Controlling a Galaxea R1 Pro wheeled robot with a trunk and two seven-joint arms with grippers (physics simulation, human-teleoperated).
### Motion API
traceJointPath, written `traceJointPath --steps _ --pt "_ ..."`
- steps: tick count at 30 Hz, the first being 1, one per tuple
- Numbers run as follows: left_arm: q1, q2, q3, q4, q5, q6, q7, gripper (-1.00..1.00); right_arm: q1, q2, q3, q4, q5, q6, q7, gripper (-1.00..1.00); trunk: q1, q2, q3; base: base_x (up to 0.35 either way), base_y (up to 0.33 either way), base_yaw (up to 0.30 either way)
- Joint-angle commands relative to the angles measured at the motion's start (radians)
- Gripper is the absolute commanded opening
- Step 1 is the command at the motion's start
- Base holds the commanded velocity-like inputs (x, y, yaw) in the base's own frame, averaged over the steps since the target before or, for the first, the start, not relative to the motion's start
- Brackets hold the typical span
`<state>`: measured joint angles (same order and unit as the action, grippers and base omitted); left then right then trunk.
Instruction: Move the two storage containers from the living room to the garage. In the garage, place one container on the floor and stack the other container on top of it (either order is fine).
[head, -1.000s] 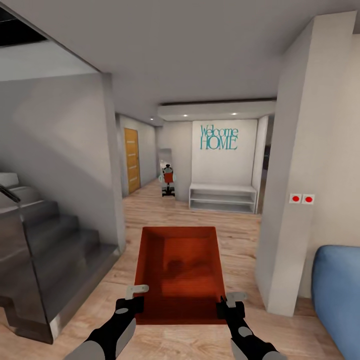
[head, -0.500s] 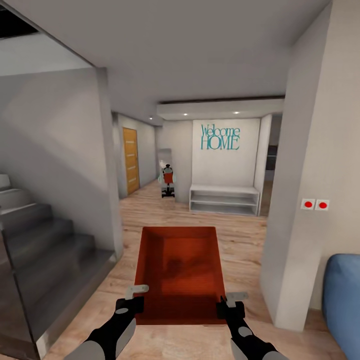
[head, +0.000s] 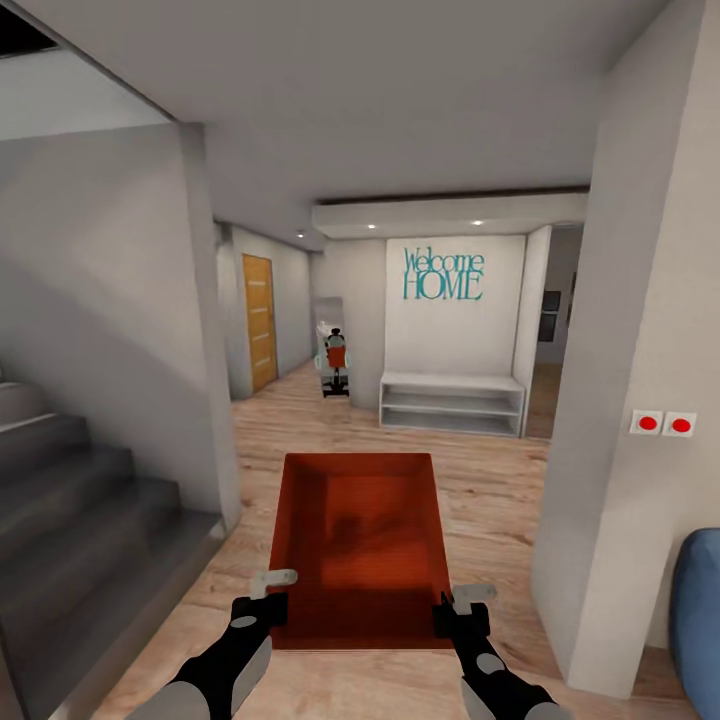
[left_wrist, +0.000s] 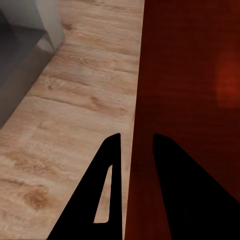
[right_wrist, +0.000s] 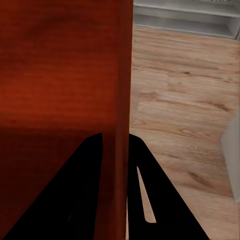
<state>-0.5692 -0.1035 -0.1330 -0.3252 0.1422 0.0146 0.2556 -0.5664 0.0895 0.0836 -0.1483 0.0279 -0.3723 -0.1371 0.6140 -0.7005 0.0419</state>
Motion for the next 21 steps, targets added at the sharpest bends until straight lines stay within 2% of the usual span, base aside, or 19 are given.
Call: traceJointPath --steps 1,21 --pt "0.000 0.010 0.002 0.003 0.015 0.002 0.012 -1.00 -0.001 -0.005 -0.027 -0.003 0.000 -0.008 -0.013 -1.00 0.001 0.000 0.000 0.322 0.000 0.000" --pt "0.000 0.011 0.001 0.002 0.015 0.001 0.013 -1.00 -0.001 -0.004 -0.027 -0.003 0.000 -0.008 -0.013 -1.00 0.001 0.000 0.000 0.322 0.000 0.000"
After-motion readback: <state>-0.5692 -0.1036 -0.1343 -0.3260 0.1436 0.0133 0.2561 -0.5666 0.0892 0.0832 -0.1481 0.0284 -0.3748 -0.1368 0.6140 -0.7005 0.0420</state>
